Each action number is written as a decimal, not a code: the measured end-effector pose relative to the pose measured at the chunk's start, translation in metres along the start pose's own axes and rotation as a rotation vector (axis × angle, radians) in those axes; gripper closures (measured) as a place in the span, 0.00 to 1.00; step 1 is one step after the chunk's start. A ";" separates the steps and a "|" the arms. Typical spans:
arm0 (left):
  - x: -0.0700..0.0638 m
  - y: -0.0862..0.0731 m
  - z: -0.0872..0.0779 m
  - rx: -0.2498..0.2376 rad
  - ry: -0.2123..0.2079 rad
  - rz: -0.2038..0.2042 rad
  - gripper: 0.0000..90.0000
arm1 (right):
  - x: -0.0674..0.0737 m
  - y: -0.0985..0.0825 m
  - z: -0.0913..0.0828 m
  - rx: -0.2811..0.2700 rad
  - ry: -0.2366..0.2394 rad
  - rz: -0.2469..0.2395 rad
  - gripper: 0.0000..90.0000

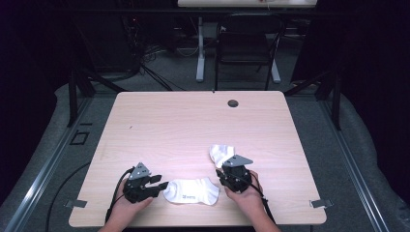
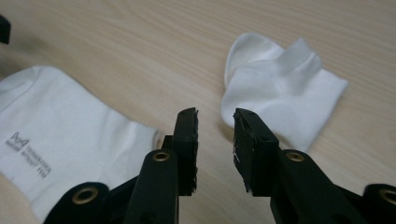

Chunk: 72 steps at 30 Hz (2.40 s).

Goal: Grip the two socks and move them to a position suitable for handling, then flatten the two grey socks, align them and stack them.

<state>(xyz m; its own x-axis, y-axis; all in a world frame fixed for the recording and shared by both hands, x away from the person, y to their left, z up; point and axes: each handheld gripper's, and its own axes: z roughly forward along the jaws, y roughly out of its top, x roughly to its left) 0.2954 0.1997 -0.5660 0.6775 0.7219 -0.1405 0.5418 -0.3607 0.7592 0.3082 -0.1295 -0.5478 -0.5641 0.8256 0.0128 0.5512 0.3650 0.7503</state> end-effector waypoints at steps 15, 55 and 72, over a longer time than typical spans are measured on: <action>0.002 0.000 -0.001 -0.041 0.010 -0.013 0.59 | -0.017 0.035 0.030 0.026 -0.062 0.018 0.77; 0.003 0.001 0.002 -0.015 0.017 0.000 0.59 | 0.048 0.043 0.086 0.090 0.111 -0.109 0.91; 0.007 0.001 0.000 -0.024 0.029 -0.015 0.59 | 0.062 0.054 0.075 0.062 0.104 -0.107 0.77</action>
<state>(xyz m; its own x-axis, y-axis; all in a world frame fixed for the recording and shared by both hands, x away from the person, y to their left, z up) 0.3007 0.2044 -0.5669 0.6548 0.7439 -0.1335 0.5389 -0.3357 0.7725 0.3488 -0.0261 -0.5560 -0.6805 0.7327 0.0056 0.5192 0.4769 0.7092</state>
